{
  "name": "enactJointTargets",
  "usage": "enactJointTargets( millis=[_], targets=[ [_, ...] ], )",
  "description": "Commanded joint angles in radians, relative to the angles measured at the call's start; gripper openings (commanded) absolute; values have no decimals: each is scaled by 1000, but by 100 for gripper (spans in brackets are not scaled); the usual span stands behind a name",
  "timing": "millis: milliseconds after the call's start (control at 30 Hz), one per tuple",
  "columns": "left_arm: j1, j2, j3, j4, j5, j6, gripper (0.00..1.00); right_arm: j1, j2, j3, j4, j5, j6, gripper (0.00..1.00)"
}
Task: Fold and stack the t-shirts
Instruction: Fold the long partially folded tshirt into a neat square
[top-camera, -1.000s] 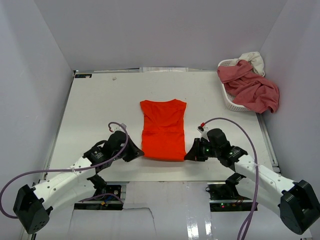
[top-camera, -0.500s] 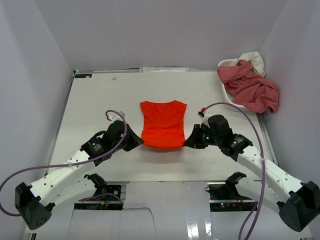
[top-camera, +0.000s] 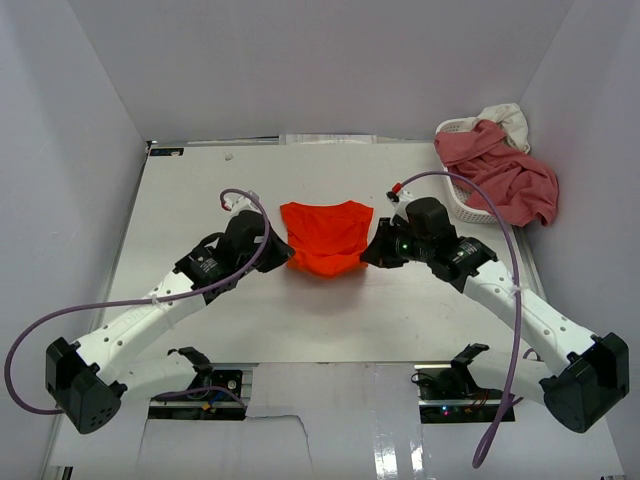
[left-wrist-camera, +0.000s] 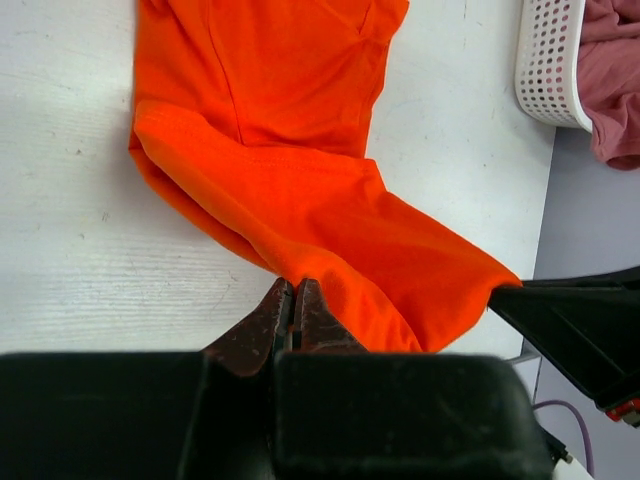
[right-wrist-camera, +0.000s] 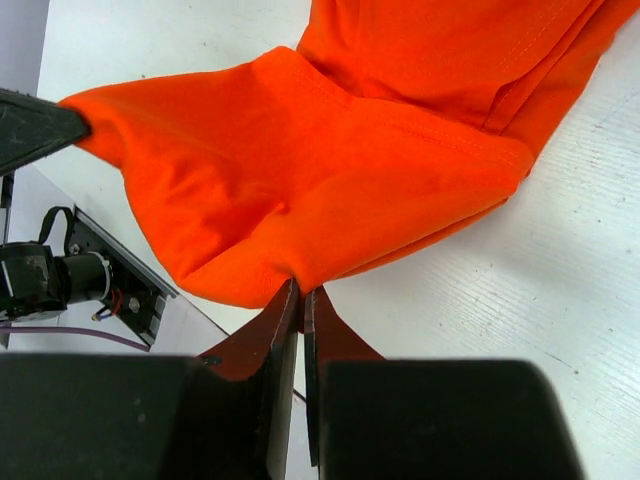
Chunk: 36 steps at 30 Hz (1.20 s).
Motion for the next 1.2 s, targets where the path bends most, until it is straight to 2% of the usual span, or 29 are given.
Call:
enactJointTargets(
  millis=[0, 200, 300, 567, 867, 1167],
  targets=[
    [40, 15, 38, 36, -4, 32, 0, -9, 14, 62, -3, 18, -35, 8],
    [189, 38, 1, 100, 111, 68, 0, -52, 55, 85, -2, 11, -63, 8],
    [224, 76, 19, 113, 136, 88, 0, -69, 95, 111, 0, 1, -86, 8],
    [269, 193, 56, 177, 234, 95, 0, -112, 189, 180, 18, -18, -124, 8],
    [289, 257, 162, 165, 234, 118, 0, -135, 230, 235, 12, -38, -136, 8],
    [323, 320, 199, 168, 251, 130, 0, -153, 298, 303, 10, -61, -153, 8]
  ],
)
